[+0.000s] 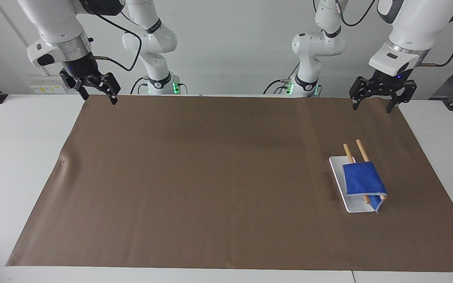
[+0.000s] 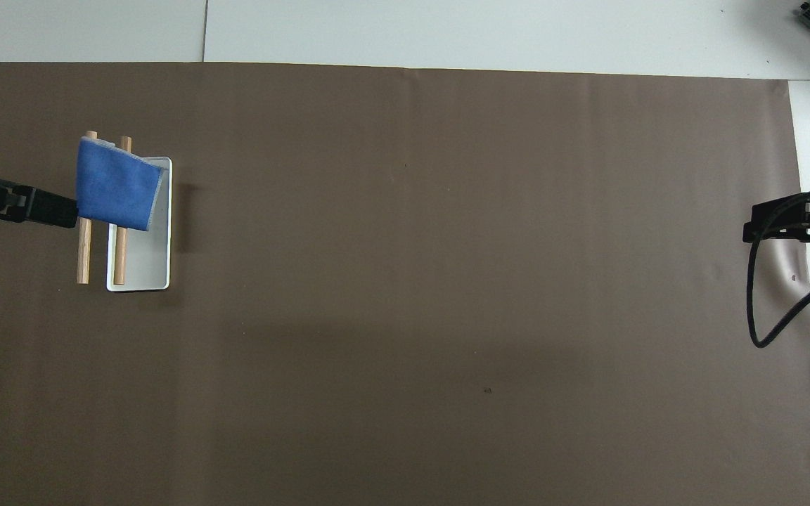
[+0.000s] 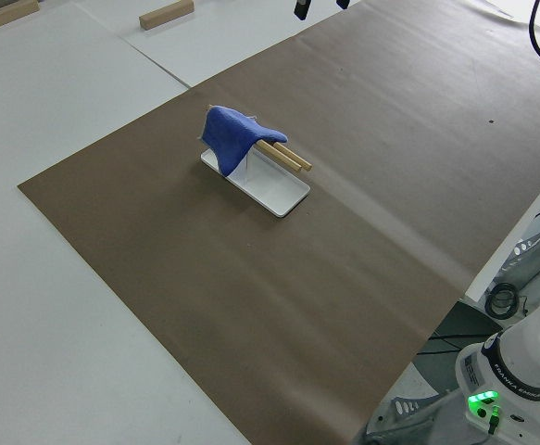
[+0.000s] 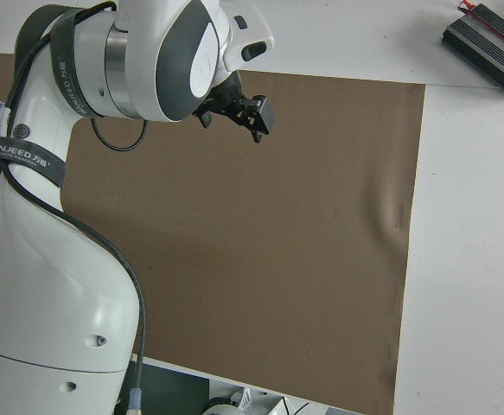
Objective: Right arm passes towel to left arm to hang
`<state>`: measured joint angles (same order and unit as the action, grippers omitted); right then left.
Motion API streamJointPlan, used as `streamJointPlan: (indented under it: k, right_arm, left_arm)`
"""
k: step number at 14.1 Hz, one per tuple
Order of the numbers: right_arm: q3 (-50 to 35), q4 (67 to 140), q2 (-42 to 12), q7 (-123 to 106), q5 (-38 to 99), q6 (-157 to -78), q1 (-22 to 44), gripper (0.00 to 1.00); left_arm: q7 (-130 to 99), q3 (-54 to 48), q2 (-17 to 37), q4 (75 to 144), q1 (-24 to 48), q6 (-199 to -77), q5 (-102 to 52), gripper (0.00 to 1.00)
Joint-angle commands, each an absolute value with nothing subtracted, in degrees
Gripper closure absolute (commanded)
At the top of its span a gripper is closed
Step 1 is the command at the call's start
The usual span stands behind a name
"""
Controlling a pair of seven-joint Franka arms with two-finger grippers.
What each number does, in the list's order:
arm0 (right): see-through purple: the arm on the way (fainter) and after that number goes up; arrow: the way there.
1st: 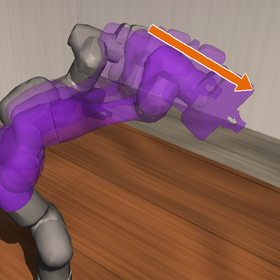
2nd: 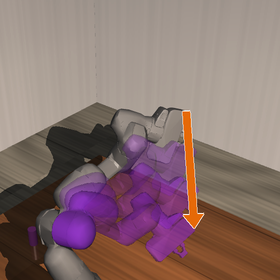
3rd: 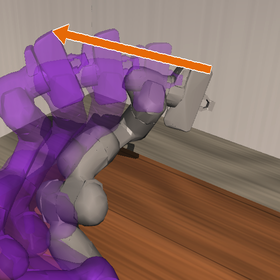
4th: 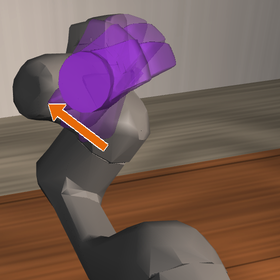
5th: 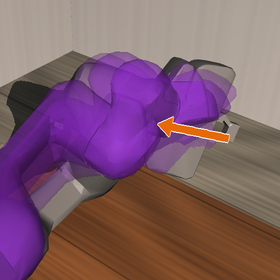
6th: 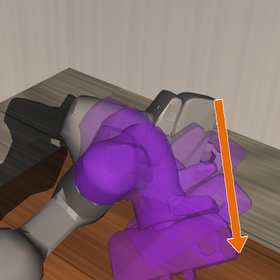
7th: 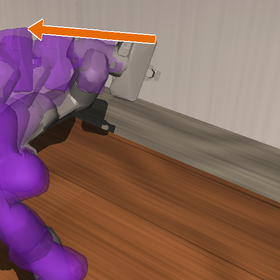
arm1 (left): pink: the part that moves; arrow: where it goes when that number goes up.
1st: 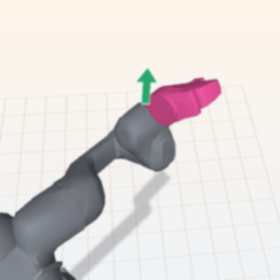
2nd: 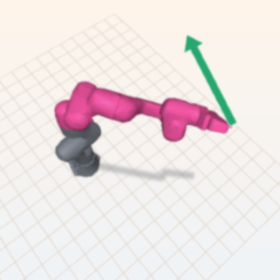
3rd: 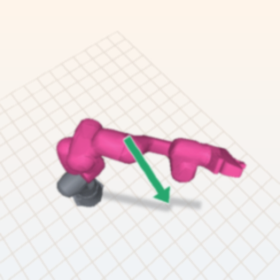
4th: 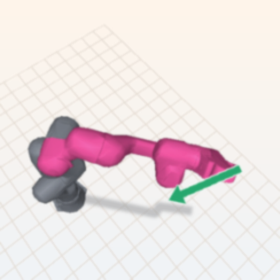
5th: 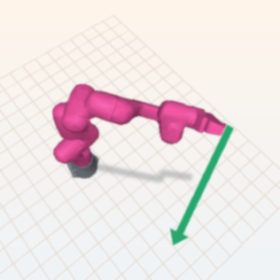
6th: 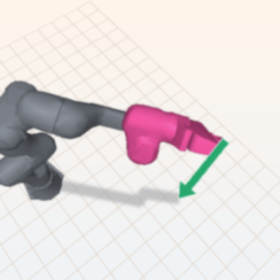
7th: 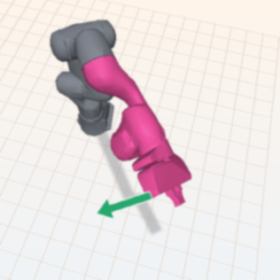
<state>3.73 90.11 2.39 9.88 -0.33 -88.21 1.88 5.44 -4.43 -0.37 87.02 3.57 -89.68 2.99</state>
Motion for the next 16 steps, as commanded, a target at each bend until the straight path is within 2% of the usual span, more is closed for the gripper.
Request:
streamJointPlan:
  k: [1,3,16]
  right_arm:
    - [3.52,91.93,3.78,9.93,-0.53,-89.47,1.41,0.00]
    - [3.52,91.93,3.78,9.93,-0.53,-89.47,1.41,0.00]
    - [3.52,91.93,3.78,9.93,-0.53,-89.47,1.41,0.00]
  left_arm:
    - [5.98,-3.96,-0.44,85.53,3.26,-84.31,2.46,0.00]
    - [5.72,-3.34,0.52,83.85,3.16,-83.67,-0.86,0.00]
    - [3.87,-3.43,0.09,84.81,2.81,-85.69,-0.79,0.00]
